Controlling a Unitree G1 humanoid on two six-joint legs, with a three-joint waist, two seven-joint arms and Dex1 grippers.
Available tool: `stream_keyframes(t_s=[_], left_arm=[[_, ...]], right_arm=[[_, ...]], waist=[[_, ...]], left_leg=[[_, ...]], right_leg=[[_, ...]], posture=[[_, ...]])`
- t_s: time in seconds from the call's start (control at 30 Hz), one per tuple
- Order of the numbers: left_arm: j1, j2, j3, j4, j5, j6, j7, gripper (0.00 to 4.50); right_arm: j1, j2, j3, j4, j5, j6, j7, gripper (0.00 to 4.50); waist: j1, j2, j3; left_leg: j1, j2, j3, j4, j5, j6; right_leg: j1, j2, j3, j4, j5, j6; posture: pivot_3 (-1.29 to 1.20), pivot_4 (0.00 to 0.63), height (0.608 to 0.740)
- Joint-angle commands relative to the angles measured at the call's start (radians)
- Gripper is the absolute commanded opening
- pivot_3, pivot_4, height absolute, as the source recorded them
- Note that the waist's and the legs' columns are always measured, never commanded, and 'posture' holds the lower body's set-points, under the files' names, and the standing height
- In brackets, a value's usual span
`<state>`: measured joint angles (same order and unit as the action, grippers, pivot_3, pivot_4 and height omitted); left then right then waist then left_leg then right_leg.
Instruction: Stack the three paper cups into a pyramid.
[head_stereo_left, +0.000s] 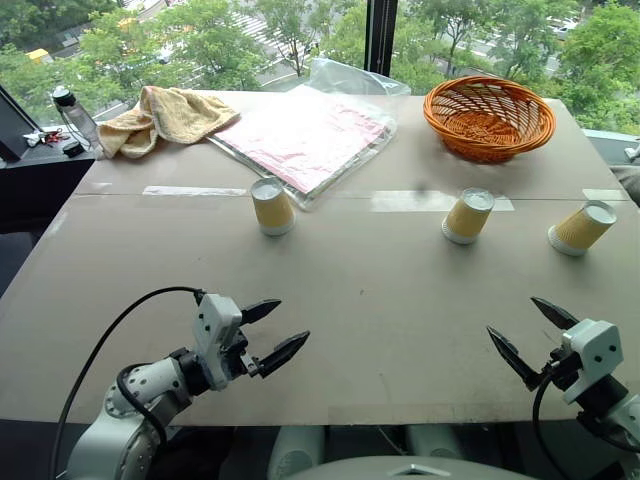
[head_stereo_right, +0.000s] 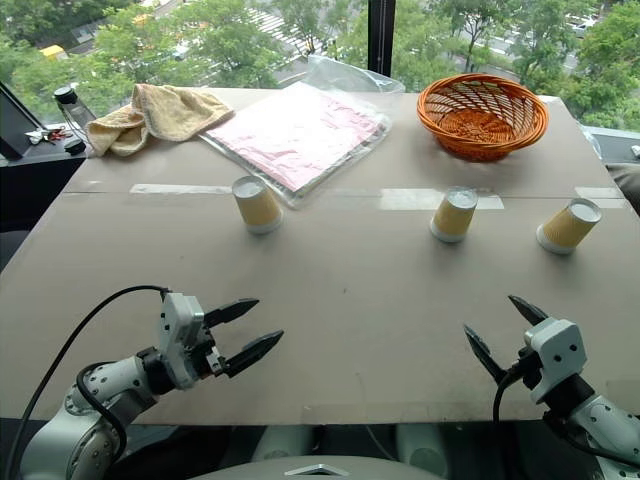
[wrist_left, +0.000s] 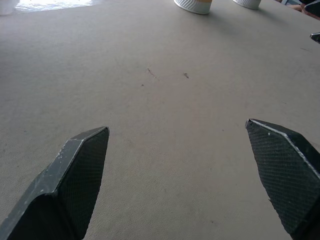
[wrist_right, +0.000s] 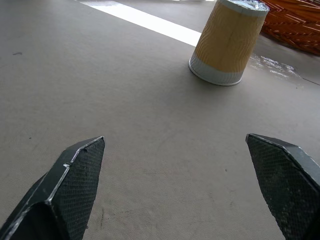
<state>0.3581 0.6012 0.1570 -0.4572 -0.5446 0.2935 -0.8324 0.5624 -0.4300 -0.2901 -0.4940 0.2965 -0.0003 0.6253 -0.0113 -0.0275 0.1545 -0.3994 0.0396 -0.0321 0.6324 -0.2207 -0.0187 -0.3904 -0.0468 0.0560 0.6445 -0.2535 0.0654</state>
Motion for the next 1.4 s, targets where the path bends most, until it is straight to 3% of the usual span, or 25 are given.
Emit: stream_keyframes(t_s=[0.03, 0.27, 0.4, 0.73, 1.4], left_arm=[[-0.021, 0.012, 0.017, -0.04, -0.047, 0.02, -0.013, 4.5], [-0.085, 0.033, -0.02, -0.177, -0.186, 0.113, -0.053, 4.5], [-0.147, 0.048, -0.028, -0.165, -0.192, 0.12, -0.069, 4.5], [-0.179, 0.064, -0.053, -0.216, -0.241, 0.126, -0.131, 4.5], [-0.216, 0.046, -0.075, -0.224, -0.238, 0.125, -0.102, 4.5]], right_arm=[[-0.02, 0.015, 0.003, -0.052, 0.009, 0.024, -0.045, 4.47], [-0.219, 0.015, -0.047, -0.059, 0.006, 0.257, -0.232, 4.47], [-0.339, -0.027, -0.038, -0.018, 0.003, 0.29, -0.225, 4.47], [-0.5, -0.007, -0.169, 0.167, -0.053, 0.357, -0.439, 4.47], [-0.933, -0.112, -0.169, 0.752, -0.067, 0.29, -0.45, 4.47]], waist=[[0.0, 0.0, 0.0], [-0.002, 0.0, 0.0], [0.001, 0.002, 0.001], [-0.001, 0.002, 0.001], [-0.008, 0.004, 0.002]], left_leg=[[0.0, 0.0, 0.0, 0.0, 0.0, 0.0], [0.0, 0.0, 0.001, 0.001, 0.0, 0.0], [0.0, 0.0, 0.0, 0.0, 0.0, 0.0], [-0.001, -0.001, 0.0, 0.0, 0.0, 0.0], [0.0, -0.001, 0.001, 0.0, 0.0, 0.0]], right_leg=[[0.0, 0.0, 0.0, 0.0, 0.0, 0.0], [0.0, 0.0, 0.001, 0.0, 0.001, -0.002], [0.0, 0.001, 0.0, 0.0, 0.001, -0.002], [0.0, 0.001, 0.001, 0.0, 0.001, -0.002], [0.0, 0.002, 0.003, 0.0, 0.001, -0.001]], posture=[[0.0, 0.15, 0.74], [0.0, 0.15, 0.74], [0.0, 0.15, 0.74], [0.0, 0.15, 0.74], [0.0, 0.15, 0.74]])
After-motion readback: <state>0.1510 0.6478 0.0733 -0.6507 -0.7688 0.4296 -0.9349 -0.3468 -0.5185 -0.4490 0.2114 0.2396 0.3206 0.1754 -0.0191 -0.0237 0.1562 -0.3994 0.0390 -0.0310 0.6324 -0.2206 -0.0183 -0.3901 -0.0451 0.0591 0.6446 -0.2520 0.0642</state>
